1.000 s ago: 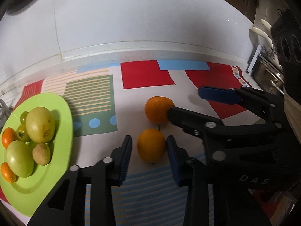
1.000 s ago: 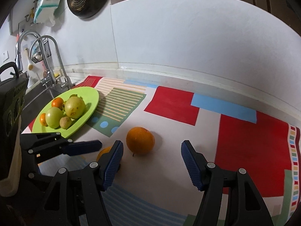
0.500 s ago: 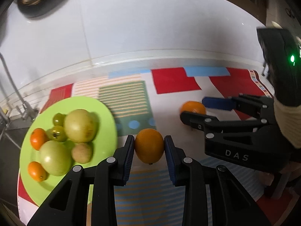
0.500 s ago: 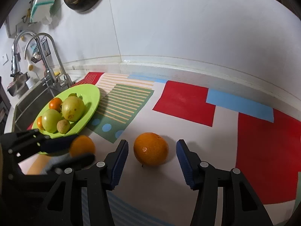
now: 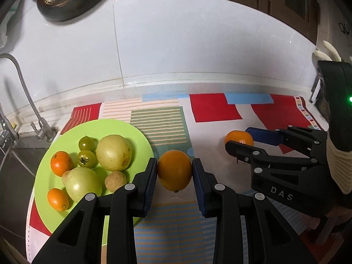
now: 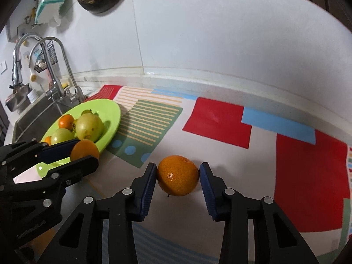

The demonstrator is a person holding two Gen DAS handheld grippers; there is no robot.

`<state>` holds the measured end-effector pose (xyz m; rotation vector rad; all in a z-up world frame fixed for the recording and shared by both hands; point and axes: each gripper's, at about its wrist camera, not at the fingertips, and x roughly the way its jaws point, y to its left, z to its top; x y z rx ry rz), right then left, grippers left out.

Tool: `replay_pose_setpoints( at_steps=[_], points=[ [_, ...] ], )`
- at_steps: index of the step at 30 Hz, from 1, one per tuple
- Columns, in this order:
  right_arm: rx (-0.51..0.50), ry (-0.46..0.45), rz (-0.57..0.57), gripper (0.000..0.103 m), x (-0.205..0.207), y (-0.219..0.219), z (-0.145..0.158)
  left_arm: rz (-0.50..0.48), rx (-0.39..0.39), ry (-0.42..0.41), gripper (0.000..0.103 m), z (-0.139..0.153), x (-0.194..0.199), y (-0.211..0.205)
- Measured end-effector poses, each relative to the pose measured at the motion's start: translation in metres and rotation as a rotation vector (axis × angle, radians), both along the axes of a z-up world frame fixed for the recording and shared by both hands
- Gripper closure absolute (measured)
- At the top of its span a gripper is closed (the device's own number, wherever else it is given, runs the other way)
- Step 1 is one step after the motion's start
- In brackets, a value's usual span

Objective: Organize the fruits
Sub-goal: 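Grasp a tangerine with the left tool while the right tool grasps the other tangerine, then carry both tangerines onto the lime-green plate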

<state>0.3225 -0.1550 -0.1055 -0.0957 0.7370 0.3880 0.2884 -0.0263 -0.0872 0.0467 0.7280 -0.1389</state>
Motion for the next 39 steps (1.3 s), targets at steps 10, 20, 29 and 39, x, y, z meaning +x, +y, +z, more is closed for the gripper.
replay_pose_setpoints(
  at_steps=[10,20,29,39],
  points=[
    [0.034,-0.036,-0.018,0.062,-0.033,0.002,0.027,0.009,-0.032,-0.047,0.071,0.022,-0.031,0.012],
    [0.052,-0.074,-0.034,0.062,-0.074,0.007,0.049,0.011,-0.046,-0.089,0.071,0.041,-0.069,0.022],
    [0.082,-0.093,-0.038,0.062,-0.11,0.013,0.063,0.015,-0.048,-0.117,0.071,0.053,-0.102,0.031],
    [0.098,-0.126,-0.028,0.062,-0.139,0.036,0.078,0.02,-0.04,-0.147,0.071,0.062,-0.131,0.058]
  ],
)
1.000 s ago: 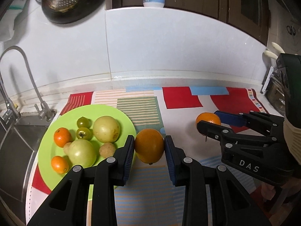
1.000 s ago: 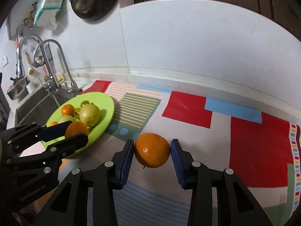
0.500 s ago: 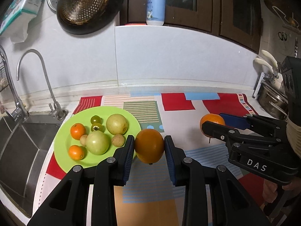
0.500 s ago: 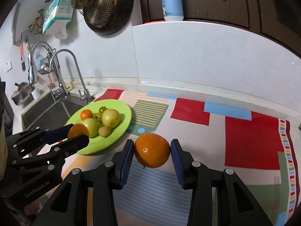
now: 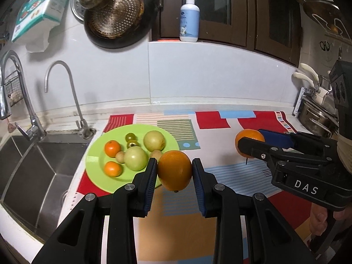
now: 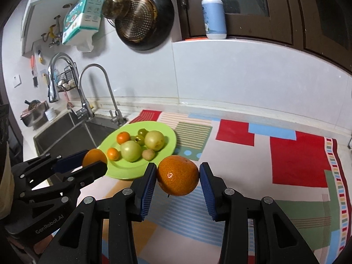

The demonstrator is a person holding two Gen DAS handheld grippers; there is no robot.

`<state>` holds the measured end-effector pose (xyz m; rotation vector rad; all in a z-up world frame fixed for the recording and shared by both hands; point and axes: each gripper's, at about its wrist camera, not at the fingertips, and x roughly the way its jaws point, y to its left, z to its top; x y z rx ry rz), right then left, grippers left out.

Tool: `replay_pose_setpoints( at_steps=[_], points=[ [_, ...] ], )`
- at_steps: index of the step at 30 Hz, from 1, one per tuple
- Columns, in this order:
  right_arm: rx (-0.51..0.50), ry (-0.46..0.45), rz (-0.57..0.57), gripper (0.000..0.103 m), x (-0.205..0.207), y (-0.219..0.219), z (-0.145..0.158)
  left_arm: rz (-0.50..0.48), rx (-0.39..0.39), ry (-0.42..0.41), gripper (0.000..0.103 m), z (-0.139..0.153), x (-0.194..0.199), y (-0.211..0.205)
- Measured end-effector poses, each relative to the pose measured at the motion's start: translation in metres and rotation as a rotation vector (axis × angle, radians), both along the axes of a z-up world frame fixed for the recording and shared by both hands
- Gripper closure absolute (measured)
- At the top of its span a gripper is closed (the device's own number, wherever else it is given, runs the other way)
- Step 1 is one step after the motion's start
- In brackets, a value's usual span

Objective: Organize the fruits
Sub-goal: 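Carry both tangerines onto the lime-green plate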

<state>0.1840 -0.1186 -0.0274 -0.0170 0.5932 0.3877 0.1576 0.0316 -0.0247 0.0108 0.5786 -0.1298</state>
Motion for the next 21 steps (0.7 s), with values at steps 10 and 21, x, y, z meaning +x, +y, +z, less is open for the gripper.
replay_pose_setpoints(
  at_steps=[10,21],
  points=[
    [0.014,-0.028,0.007,0.062,-0.012,0.039,0.007,0.001,0.009,-0.02,0.071,0.006,-0.009,0.04],
    [0.024,-0.023,-0.015,0.062,-0.007,0.085,0.004,-0.019,0.015,-0.021,0.071,0.005,0.002,0.086]
  ],
)
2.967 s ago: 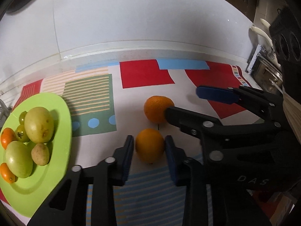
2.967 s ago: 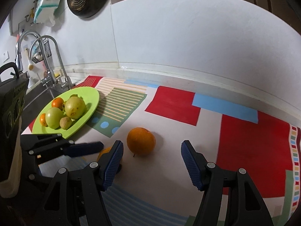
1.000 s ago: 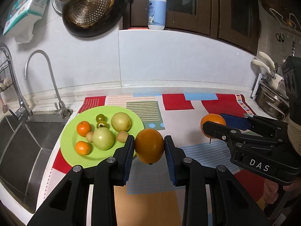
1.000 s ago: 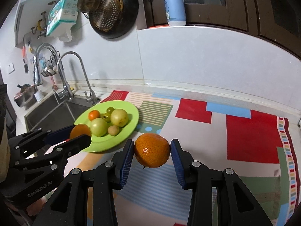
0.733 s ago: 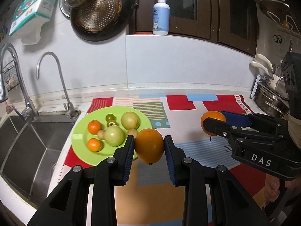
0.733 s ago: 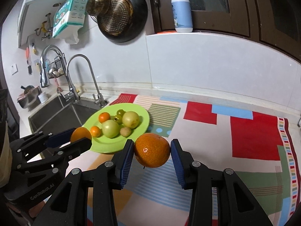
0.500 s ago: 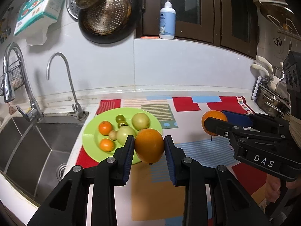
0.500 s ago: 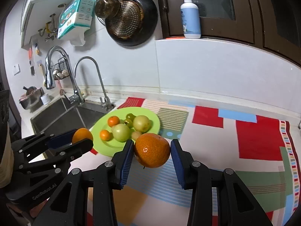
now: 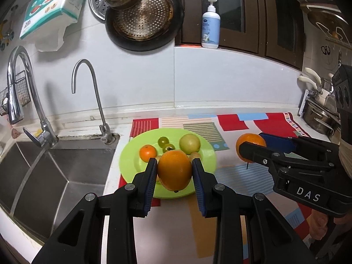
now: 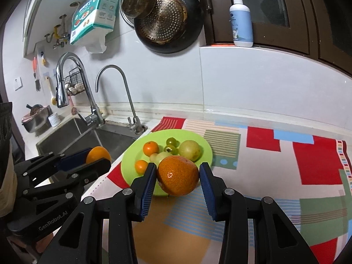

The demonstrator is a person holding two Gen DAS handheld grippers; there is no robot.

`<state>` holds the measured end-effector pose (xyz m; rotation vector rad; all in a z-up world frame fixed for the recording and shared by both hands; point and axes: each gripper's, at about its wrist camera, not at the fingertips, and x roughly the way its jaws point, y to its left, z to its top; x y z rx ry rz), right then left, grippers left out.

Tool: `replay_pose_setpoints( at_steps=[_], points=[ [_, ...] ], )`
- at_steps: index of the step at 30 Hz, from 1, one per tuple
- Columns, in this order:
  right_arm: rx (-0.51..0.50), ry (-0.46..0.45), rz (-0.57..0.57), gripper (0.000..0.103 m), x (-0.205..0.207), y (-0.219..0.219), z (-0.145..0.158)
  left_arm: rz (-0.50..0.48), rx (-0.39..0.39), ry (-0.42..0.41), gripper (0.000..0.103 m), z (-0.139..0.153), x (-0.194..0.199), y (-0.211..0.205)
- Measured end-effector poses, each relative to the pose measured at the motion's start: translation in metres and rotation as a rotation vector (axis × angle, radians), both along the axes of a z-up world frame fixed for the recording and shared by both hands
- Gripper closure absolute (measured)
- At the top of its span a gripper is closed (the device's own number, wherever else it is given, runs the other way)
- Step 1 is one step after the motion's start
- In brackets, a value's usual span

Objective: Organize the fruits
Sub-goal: 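Carry both tangerines onto the lime-green plate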

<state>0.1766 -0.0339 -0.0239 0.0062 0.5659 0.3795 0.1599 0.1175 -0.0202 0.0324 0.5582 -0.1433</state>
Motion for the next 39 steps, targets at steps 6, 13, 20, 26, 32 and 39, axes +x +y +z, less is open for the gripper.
replay_pose_setpoints(
  at_steps=[6,13,20,26,32,39],
  points=[
    [-0.006,0.022,-0.019,0.062,0.011,0.021,-0.008,-0.008,-0.001,0.017,0.071,-0.007,0.016,0.02],
    [-0.021,0.052,-0.04,0.062,0.027,0.034,-0.02,-0.017,0.005,0.042,0.071,-0.019,0.037,0.032],
    [-0.04,0.086,-0.06,0.062,0.048,0.044,-0.032,-0.033,0.023,0.066,0.071,-0.032,0.063,0.04],
    [-0.048,0.135,-0.077,0.062,0.065,0.052,-0.049,-0.05,0.039,0.093,0.071,-0.046,0.086,0.046],
    [-0.056,0.177,-0.095,0.062,0.077,0.059,-0.062,-0.068,0.037,0.126,0.071,-0.061,0.106,0.051],
    [-0.073,0.2,-0.095,0.062,0.083,0.064,-0.07,-0.087,0.032,0.147,0.069,-0.073,0.12,0.048]
  ],
)
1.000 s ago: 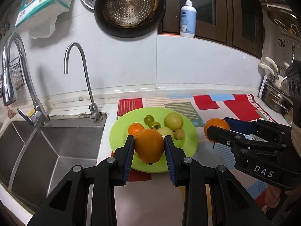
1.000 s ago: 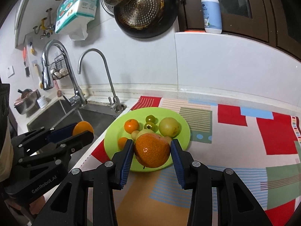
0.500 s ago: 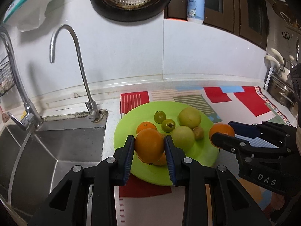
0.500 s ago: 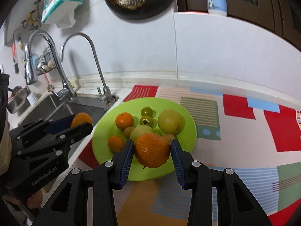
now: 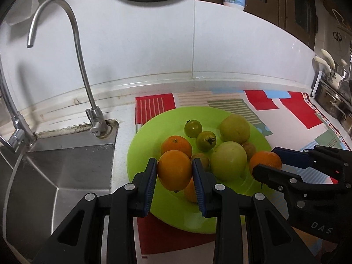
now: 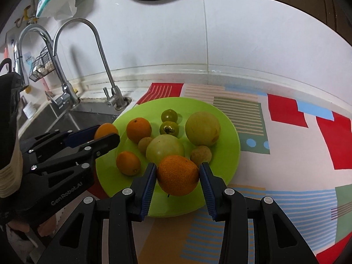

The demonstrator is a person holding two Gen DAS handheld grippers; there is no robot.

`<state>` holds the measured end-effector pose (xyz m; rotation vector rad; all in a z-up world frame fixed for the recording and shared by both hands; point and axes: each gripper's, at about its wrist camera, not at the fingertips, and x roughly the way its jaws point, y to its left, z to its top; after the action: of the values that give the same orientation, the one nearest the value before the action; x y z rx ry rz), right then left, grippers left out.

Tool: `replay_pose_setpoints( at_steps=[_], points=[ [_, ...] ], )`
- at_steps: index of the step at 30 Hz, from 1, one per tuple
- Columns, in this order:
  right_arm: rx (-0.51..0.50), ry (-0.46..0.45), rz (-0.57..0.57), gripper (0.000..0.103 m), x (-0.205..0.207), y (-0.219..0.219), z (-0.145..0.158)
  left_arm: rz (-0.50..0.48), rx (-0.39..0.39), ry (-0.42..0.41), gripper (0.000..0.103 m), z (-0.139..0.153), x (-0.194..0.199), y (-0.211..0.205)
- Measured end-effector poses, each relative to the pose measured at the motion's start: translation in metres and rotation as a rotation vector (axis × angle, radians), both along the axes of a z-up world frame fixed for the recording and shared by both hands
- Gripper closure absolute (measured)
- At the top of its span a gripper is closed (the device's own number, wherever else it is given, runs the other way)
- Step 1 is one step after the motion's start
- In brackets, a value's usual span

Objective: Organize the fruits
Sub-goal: 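Carry both tangerines onto the lime-green plate, then open both tools to release the tangerines onto the plate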

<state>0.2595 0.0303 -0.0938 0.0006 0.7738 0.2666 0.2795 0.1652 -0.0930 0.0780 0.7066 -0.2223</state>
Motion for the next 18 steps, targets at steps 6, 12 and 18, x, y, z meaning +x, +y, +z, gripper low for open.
replay_pose_setpoints(
  at_steps=[6,12,18],
  points=[
    [-0.011,-0.022,-0.013,0.049,-0.003,-0.002,0.007,0.029,0.023,-0.038,0.046,0.01,-0.01,0.0],
    [-0.014,-0.058,-0.046,0.041,-0.02,-0.014,0.02,0.059,0.026,-0.06,0.034,0.026,-0.035,-0.004],
    [-0.01,-0.111,-0.107,0.029,-0.048,-0.033,0.036,0.114,0.025,-0.088,0.02,0.042,-0.065,-0.01]
  ],
)
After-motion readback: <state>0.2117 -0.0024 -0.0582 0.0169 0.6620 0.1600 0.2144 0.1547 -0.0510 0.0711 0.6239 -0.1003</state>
